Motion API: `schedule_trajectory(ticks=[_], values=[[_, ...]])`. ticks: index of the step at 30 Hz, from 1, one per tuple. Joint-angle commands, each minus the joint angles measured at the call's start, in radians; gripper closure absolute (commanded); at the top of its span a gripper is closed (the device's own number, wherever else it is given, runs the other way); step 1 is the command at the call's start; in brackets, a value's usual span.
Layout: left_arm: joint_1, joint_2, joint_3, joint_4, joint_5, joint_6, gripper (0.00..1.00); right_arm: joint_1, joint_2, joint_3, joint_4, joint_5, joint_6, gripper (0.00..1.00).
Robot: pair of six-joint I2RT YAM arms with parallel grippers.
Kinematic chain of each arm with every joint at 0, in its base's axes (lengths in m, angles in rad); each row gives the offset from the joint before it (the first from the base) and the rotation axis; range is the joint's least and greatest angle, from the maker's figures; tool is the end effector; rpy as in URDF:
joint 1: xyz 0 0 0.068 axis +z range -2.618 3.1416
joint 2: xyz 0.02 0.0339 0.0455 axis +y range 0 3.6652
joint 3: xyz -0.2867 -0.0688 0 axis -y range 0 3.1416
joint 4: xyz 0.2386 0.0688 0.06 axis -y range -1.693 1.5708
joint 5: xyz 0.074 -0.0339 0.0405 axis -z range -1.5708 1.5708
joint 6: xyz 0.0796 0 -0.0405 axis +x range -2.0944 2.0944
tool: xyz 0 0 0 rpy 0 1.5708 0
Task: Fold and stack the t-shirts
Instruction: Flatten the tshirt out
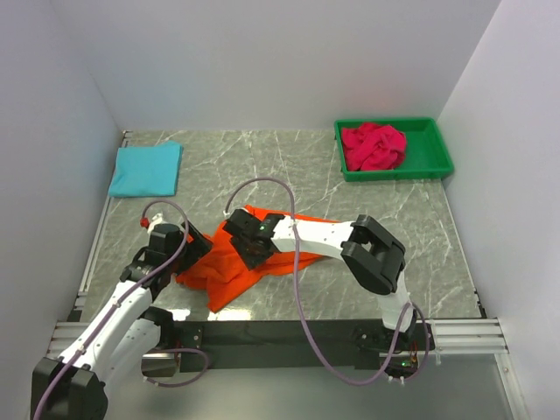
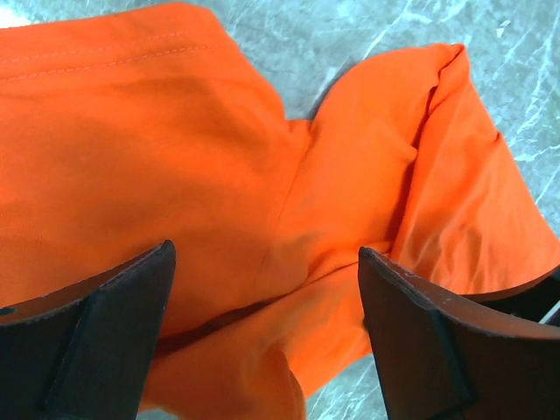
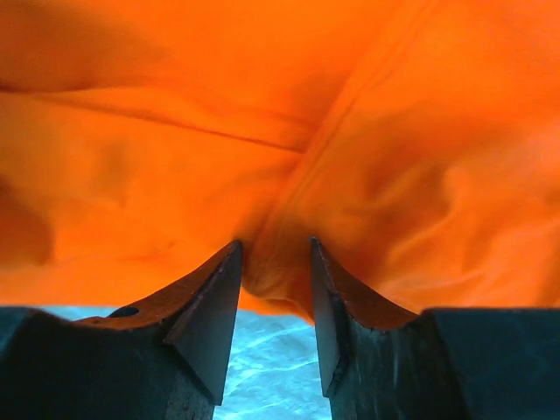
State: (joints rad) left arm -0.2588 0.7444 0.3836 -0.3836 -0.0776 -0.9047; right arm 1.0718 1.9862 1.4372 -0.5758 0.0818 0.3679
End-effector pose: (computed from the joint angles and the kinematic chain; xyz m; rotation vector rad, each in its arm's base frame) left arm 0.1624 -0.0366 0.1757 -0.7888 2.2301 -0.4931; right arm 0.2147 0.3803 0.1642 -0.9190 2.5761 0.3247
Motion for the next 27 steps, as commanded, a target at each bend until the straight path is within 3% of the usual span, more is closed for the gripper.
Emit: schedule_trajectory(ticks=[1,4,5,8,11,16,19,20,23,27], values=[[-0.005,0.015,-0.009,0.045,-0.019,-0.017,0.09,-0.003,0.022,0.066,-0.056,0.079,0.019,0.55],[-0.005,0.029,-0.006,0.043,-0.019,-0.017,0.1,-0.001,0.026,0.078,-0.071,0.087,0.019,0.7],[-0.007,0.03,-0.006,0.043,-0.021,-0.017,0.13,-0.001,0.019,0.081,-0.075,0.096,0.013,0.82],[-0.007,0.029,-0.005,0.038,-0.024,-0.019,0.17,-0.019,-0.023,0.097,-0.102,0.177,-0.018,1.0],[-0.007,0.024,-0.003,0.037,-0.022,-0.017,0.19,-0.071,-0.075,0.137,-0.15,0.328,-0.069,1.0],[-0.007,0.007,0.027,0.017,-0.019,0.0,0.18,-0.343,-0.067,0.358,-0.159,0.51,-0.156,1.0],[-0.005,-0.004,0.064,-0.003,-0.022,0.013,0.15,-0.482,0.029,0.594,-0.211,0.552,-0.118,0.79],[-0.007,-0.005,0.08,-0.006,-0.022,0.016,0.15,-0.505,0.052,0.647,-0.222,0.541,-0.106,0.58],[-0.007,-0.005,0.109,-0.024,-0.017,0.027,0.13,-0.539,0.091,0.772,-0.298,0.489,-0.083,0.35],[-0.007,0.006,0.109,-0.029,-0.01,0.033,0.1,-0.506,-0.051,0.506,-0.176,0.278,-0.116,0.32]])
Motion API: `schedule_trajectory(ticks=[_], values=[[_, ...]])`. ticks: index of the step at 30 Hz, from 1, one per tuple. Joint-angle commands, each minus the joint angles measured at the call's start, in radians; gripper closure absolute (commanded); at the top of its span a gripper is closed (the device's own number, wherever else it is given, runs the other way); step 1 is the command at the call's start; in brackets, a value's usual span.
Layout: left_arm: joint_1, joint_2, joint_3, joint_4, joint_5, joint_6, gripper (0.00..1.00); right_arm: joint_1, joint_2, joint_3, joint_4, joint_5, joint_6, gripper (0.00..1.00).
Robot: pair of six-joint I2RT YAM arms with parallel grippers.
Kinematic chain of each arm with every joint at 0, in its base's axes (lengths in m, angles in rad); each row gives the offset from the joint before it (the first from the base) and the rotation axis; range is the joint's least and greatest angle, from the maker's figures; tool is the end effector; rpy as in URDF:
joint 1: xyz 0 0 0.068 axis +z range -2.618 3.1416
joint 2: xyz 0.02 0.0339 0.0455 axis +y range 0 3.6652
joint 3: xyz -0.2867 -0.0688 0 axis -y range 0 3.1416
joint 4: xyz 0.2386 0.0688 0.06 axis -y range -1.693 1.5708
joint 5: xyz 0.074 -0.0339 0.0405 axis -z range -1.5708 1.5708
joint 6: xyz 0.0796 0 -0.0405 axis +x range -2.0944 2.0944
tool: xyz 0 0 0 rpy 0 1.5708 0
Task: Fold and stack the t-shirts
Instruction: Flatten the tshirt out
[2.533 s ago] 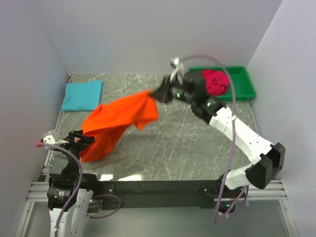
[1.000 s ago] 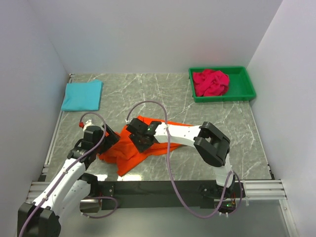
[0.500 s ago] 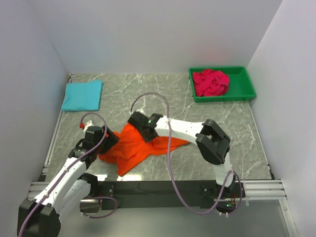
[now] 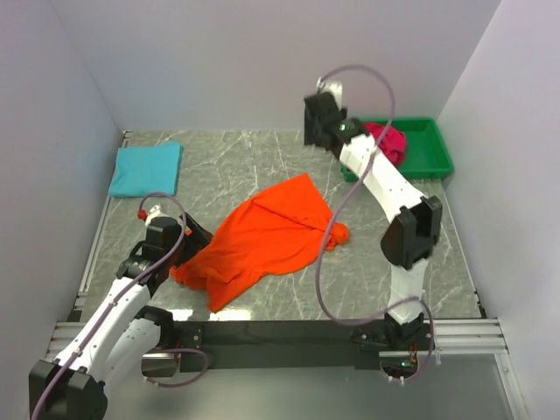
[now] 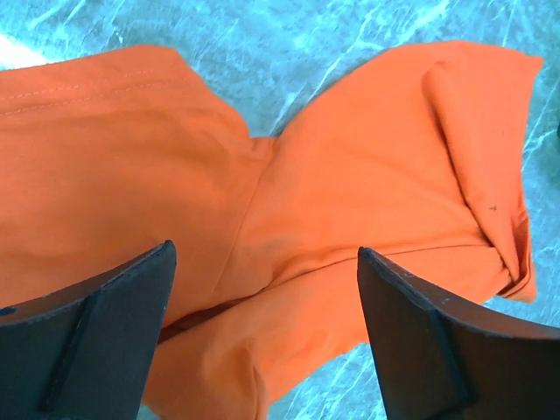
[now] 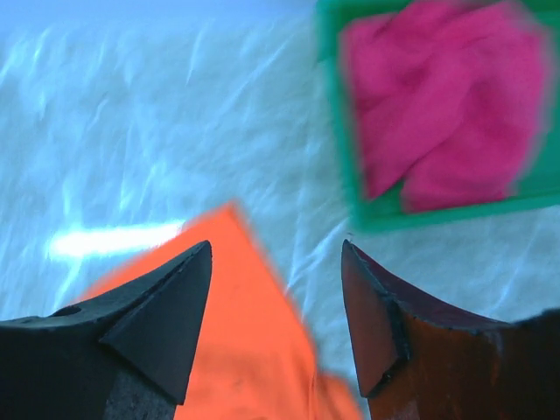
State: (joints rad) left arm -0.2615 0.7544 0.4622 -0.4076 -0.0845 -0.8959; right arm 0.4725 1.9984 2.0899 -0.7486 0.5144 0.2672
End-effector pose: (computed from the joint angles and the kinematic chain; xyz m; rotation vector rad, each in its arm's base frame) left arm 0.1700 -0.0385 0.1998 -0.7670 2.1900 -0.5083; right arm 0.4492 0.1856 0.3684 0.0553 2.1341 -0.1430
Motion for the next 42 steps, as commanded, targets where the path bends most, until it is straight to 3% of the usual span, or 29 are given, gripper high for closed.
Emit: schedule_trajectory(ticks=[1,7,13,19,22,23,25,26,27,28,31,37,39,40,41,42], values=[[-0.004,0.002,0.027,-0.002,0.0,0.025,0.1,0.1,-0.138,-0.297,0.018,-0.265,0.012,0.32],[-0.007,0.089,0.021,0.018,0.058,0.035,0.07,0.117,-0.392,-0.819,0.185,-0.457,0.161,0.33],[-0.038,0.227,0.041,0.038,0.06,0.057,0.07,0.112,-0.435,-1.02,0.198,-0.478,0.214,0.33],[-0.091,0.367,0.066,0.076,0.026,0.071,0.17,0.072,-0.395,-1.097,0.287,-0.548,0.257,0.34],[-0.104,0.405,0.075,0.09,-0.004,0.083,0.39,0.061,-0.36,-1.094,0.314,-0.565,0.268,0.36],[-0.104,0.41,0.087,0.09,-0.027,0.092,0.57,0.057,-0.351,-1.091,0.319,-0.567,0.271,0.41],[-0.104,0.425,0.108,0.084,-0.06,0.1,0.74,0.051,-0.331,-1.079,0.328,-0.568,0.271,0.48],[-0.102,0.431,0.14,0.075,-0.096,0.12,0.9,0.046,-0.328,-1.076,0.337,-0.567,0.273,0.57],[-0.104,0.448,0.162,0.069,-0.119,0.13,0.95,0.043,-0.325,-1.07,0.341,-0.565,0.274,0.64],[-0.102,0.457,0.209,0.063,-0.141,0.159,0.99,0.04,-0.326,-1.065,0.344,-0.559,0.276,0.82],[-0.102,0.509,0.329,0.044,-0.214,0.25,0.99,0.026,-0.334,-1.038,0.328,-0.519,0.277,1.0],[-0.099,0.64,0.544,0.128,-0.293,0.446,0.98,-0.011,-0.417,-0.975,0.295,-0.428,0.285,1.0],[-0.097,0.721,0.602,0.159,-0.301,0.472,0.81,-0.012,-0.391,-0.929,0.285,-0.447,0.285,0.99],[-0.096,0.747,0.656,0.165,-0.297,0.485,0.72,-0.011,-0.376,-0.914,0.282,-0.456,0.285,0.94],[-0.097,0.787,0.679,0.168,-0.297,0.483,0.53,-0.011,-0.353,-0.9,0.282,-0.461,0.287,0.89],[-0.097,0.796,0.697,0.168,-0.294,0.477,0.45,-0.011,-0.345,-0.88,0.282,-0.468,0.288,0.84]])
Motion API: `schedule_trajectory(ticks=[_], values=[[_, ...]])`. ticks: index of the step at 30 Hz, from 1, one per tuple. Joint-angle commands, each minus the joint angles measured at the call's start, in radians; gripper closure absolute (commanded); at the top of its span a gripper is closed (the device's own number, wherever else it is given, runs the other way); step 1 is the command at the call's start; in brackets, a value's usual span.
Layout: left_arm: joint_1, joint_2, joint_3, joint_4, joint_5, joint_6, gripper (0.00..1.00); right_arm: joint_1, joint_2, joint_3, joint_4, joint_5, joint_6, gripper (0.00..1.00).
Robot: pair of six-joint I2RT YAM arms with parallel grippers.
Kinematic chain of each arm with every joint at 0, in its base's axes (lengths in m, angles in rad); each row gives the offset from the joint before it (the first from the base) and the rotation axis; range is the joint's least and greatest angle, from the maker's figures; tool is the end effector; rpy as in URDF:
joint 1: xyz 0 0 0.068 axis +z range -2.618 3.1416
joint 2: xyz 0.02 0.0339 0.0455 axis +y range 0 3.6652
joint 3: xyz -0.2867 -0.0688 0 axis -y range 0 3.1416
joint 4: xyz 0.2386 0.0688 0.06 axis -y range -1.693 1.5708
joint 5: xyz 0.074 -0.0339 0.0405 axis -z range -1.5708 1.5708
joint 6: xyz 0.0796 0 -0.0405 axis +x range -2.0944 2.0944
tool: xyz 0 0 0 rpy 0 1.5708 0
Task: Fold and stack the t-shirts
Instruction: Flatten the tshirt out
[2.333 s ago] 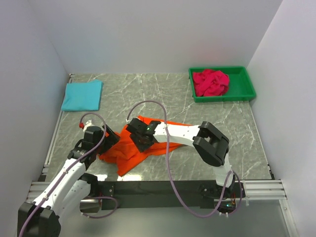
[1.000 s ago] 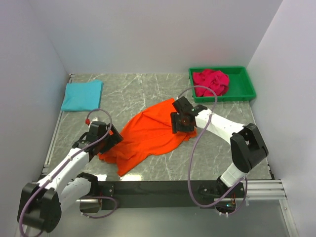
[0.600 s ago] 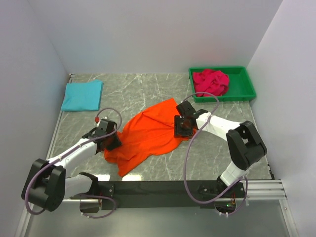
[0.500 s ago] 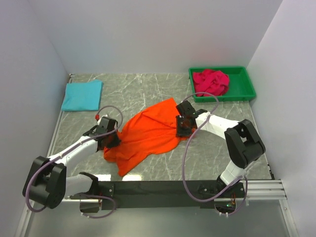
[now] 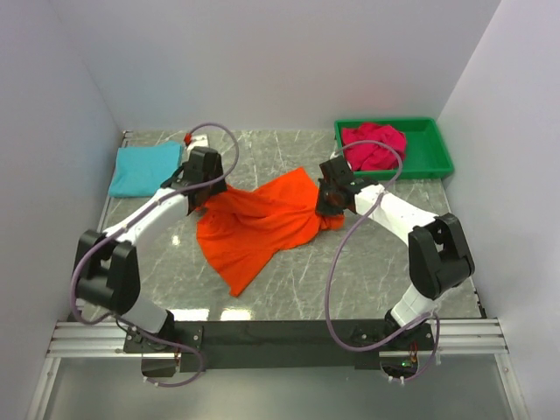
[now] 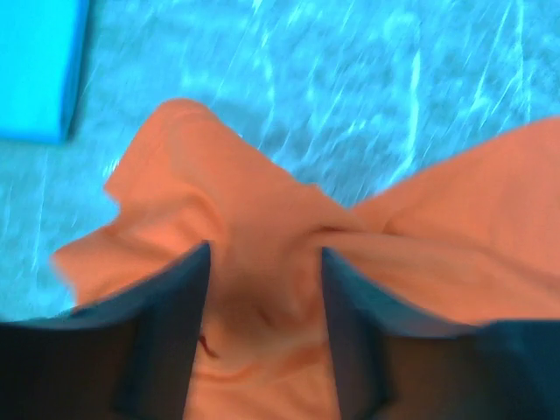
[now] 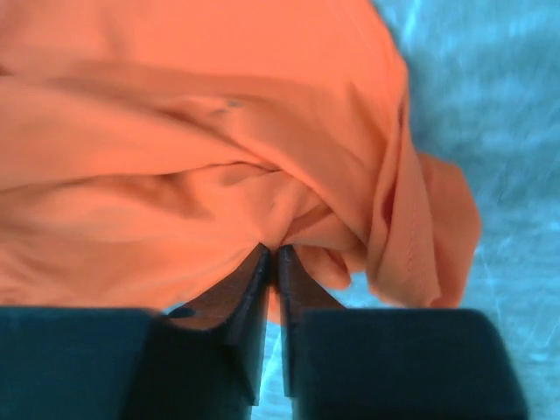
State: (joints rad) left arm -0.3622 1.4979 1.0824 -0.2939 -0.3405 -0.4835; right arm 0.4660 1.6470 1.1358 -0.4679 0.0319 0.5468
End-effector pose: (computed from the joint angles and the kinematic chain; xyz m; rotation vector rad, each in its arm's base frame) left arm 0.3411 -0.1008 0.2609 -0.3104 2.2111 -0.0707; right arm 0.3272 0.1617 0.2075 0.1171 2.5850 0.3464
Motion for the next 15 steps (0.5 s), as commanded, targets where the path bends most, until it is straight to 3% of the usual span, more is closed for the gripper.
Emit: schedule_trajectory(ticks=[1,2,4,5,10,15], values=[[0.003,0.058,0.097,0.055,-0.017,0.05,0.38,-0.004,0.01,0.084,-0.001,0.01,0.008,0.72],[0.003,0.053,0.1,0.049,-0.008,0.04,0.24,-0.004,0.01,0.091,-0.011,0.01,0.005,0.65],[0.003,0.006,0.065,0.035,0.001,0.002,0.09,-0.006,-0.018,0.093,-0.017,0.019,-0.008,0.46],[0.002,-0.042,0.048,0.016,-0.005,-0.013,0.01,-0.004,-0.044,0.09,-0.026,0.02,-0.018,0.43],[0.002,-0.207,-0.103,-0.122,0.003,-0.157,0.02,0.04,-0.118,0.045,-0.043,-0.027,-0.11,0.4],[0.003,-0.398,-0.3,-0.16,0.06,-0.269,0.16,0.133,-0.184,-0.048,-0.041,-0.069,-0.12,0.4]])
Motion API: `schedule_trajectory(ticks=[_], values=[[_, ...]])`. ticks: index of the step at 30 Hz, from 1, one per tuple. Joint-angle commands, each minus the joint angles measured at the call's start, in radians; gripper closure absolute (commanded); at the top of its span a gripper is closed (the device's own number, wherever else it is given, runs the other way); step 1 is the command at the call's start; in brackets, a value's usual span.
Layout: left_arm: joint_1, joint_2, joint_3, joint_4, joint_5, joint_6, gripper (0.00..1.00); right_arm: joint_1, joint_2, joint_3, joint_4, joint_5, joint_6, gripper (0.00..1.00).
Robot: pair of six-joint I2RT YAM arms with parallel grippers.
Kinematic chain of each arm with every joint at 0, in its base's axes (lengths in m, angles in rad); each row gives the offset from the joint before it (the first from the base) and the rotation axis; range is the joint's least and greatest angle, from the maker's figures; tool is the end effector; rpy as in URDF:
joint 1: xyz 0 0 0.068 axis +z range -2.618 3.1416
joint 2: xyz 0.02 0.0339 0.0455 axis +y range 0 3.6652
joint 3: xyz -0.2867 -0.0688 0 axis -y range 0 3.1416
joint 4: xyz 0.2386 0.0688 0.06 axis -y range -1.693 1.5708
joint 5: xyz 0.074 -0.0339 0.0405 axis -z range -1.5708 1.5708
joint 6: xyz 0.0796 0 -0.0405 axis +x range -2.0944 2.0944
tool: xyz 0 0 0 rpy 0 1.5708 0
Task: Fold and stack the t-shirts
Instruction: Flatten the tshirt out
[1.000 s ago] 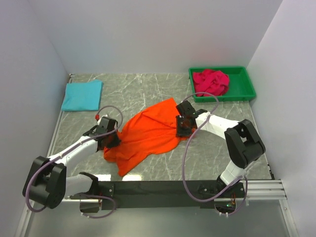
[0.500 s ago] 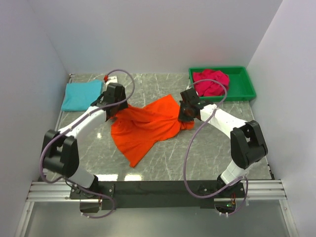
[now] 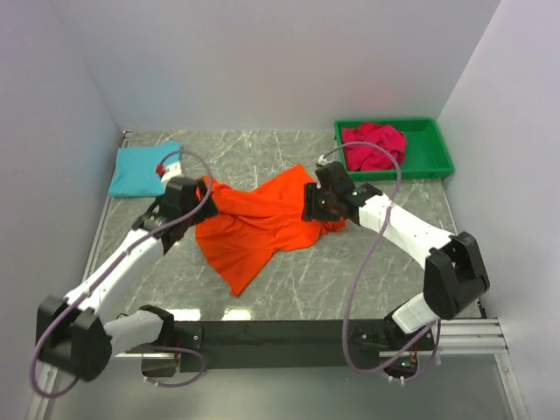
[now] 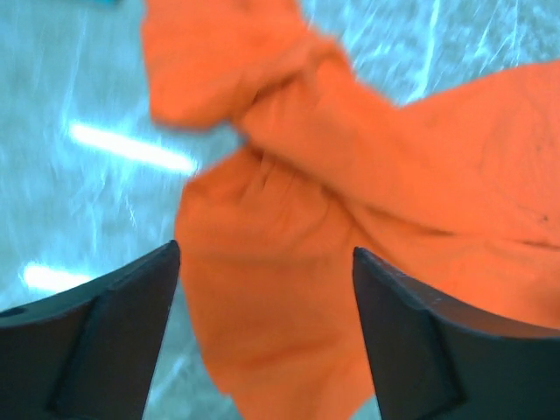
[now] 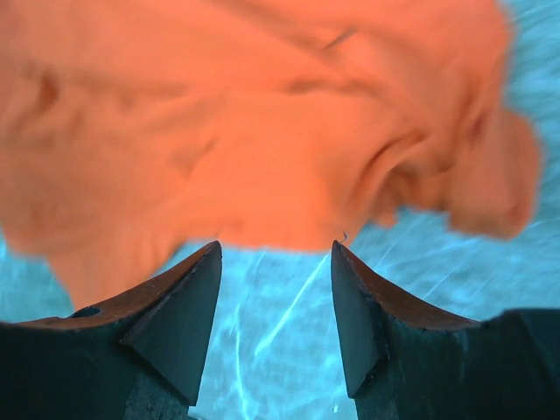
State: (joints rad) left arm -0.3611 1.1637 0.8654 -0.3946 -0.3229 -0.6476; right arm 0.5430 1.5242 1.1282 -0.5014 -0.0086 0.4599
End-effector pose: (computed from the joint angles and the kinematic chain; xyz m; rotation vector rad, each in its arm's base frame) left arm 0.2589 -0.0708 0.2685 -0.4853 2.1745 -0.1873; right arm 0.2956 0.1792 0.2431 -0.1085 2.5185 0.4336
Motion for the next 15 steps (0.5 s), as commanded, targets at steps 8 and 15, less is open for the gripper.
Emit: schedule_trajectory(ticks=[8,15], values=[[0.001,-0.145,-0.292,-0.049,0.151,-0.244,0.24,0.106,-0.107,-0.131,0.02,-0.01,-0.02,0.4],[0.001,-0.076,-0.358,0.008,0.197,-0.253,0.32,0.101,-0.11,-0.146,0.009,0.097,-0.023,0.4]])
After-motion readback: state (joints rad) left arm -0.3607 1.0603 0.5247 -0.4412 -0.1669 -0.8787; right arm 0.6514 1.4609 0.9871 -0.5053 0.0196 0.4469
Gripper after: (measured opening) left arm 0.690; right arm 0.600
